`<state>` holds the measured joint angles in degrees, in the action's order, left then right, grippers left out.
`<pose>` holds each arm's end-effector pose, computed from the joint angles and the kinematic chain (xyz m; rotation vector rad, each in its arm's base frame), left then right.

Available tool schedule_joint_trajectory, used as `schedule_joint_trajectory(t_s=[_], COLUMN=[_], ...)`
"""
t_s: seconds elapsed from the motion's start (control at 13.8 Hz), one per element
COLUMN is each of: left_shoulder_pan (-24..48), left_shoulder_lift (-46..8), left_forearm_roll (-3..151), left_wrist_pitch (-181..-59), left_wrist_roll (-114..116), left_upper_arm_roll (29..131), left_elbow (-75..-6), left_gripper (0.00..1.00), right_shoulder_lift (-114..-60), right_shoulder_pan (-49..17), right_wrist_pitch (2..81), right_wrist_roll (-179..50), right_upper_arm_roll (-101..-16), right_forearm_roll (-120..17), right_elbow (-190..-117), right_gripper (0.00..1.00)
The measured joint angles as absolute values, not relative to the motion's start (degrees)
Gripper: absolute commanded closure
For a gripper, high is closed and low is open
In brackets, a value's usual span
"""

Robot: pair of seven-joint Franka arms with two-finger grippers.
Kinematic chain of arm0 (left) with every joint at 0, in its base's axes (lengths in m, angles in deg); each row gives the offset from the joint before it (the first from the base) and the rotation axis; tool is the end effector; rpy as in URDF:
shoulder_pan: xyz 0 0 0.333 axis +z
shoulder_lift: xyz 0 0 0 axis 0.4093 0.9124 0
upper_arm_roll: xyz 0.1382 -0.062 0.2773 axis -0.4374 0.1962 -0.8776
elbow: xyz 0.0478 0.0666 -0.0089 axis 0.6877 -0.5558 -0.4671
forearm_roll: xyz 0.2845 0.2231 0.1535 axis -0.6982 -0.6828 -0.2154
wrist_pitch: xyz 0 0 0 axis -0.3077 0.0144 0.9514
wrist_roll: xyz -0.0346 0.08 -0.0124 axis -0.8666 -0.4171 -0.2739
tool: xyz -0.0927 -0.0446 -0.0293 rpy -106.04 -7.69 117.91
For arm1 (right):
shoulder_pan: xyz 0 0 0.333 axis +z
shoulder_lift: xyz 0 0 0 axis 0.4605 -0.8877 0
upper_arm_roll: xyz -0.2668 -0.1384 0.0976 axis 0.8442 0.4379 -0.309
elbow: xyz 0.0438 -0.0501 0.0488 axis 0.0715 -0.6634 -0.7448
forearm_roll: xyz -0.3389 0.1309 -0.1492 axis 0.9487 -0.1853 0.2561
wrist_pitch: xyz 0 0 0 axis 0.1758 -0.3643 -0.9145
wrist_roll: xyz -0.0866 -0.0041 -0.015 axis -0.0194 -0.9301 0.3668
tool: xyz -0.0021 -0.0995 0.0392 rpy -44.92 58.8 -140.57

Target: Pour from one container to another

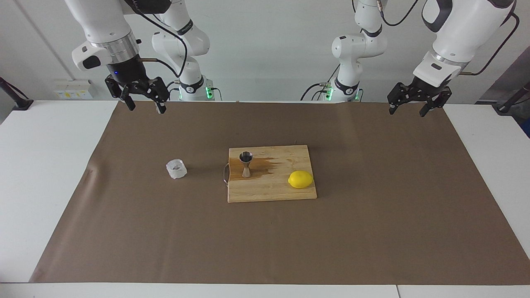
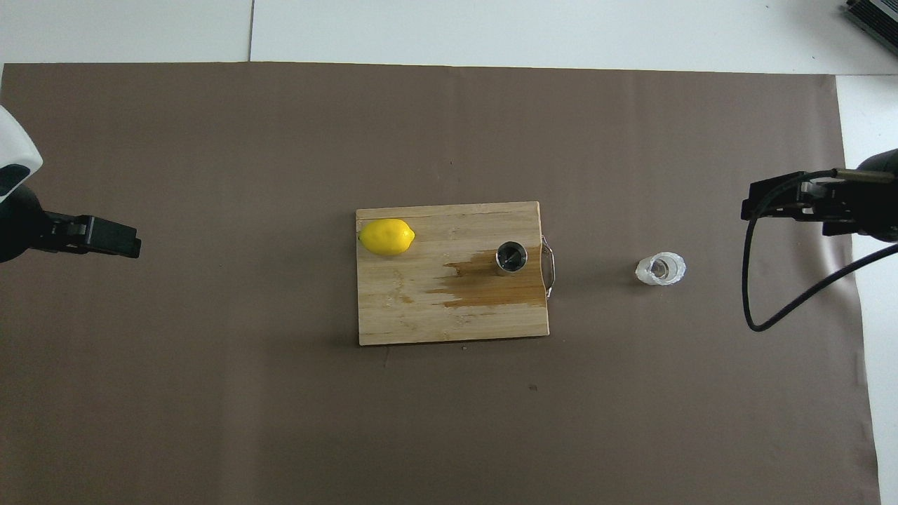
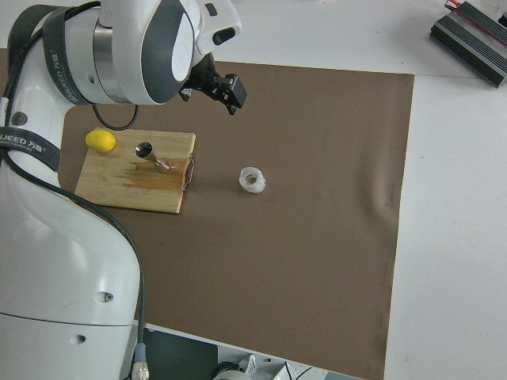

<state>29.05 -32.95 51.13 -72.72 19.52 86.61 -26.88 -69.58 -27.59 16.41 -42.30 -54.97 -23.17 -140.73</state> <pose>0.5297 -0.0525 0.6191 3.0996 -0.2105 -0.0111 0.5441 0.0360 0.6464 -3.0764 0.2892 -0.0946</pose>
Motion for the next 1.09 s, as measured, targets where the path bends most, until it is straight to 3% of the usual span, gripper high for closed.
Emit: schedule_joint_trajectory(t_s=[1.09], left_shoulder_pan=[29.1], left_shoulder_lift=[-33.0], left_forearm_roll=[51.1], left_wrist_pitch=[-72.7], left_wrist_roll=[19.5], left_upper_arm_roll=[86.6], left_elbow=[-26.9], left_gripper=[0.00], right_shoulder_lift=[-67.1], right_shoulder_pan=[-26.8], right_wrist_pitch=[14.9], right_wrist_roll=[-42.3], right_upper_arm_roll=[-55.5], right_forearm_roll=[-18.3], right_elbow=[-146.1], right_gripper=[0.00])
